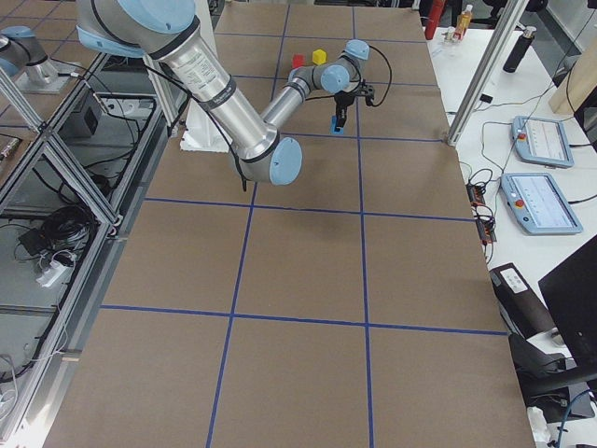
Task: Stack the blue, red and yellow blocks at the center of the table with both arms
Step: 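Carry the blue cube with the right gripper to the table center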
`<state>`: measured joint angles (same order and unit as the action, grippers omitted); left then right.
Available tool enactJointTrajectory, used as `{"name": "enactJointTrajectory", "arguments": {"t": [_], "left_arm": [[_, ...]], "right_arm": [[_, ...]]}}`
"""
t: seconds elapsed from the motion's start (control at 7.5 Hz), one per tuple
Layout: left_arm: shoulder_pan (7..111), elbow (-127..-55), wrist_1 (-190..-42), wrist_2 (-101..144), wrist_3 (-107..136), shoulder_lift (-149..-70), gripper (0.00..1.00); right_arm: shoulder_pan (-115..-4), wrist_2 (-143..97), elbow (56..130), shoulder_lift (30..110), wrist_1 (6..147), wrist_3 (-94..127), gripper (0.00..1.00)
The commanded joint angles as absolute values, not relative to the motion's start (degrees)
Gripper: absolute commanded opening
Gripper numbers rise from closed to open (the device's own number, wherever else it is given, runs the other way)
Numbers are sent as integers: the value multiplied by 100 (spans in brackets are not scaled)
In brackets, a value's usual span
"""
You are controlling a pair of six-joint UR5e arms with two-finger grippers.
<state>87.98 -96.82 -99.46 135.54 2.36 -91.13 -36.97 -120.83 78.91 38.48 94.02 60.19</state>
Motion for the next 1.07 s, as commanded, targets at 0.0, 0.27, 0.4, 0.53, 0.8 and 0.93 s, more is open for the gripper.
{"name": "enactJointTrajectory", "arguments": {"t": [0.0, 0.27, 0.4, 0.53, 0.8, 0.93], "left_arm": [[8798, -9677, -9949, 13553, 237, -9114, 100], [8798, -9668, -9949, 13553, 220, -9114, 100], [8798, -9677, -9949, 13553, 220, -9123, 100], [8798, -9668, -9949, 13553, 228, -9123, 100], [8798, -9659, -9941, 13553, 211, -9123, 100], [8798, -9650, -9949, 13553, 211, -9123, 100]], "right_arm": [[-3419, -11892, 7427, 3718, 8921, 6380, 0], [-3331, -11874, 7409, 3709, 8816, 6503, 0], [-3305, -11865, 7296, 3709, 8676, 6521, 0], [-3296, -11865, 7138, 3709, 8509, 6521, 0], [-3252, -11865, 7128, 3700, 8490, 6801, 36], [-3182, -11752, 7128, 3691, 8482, 6838, 94]]}}
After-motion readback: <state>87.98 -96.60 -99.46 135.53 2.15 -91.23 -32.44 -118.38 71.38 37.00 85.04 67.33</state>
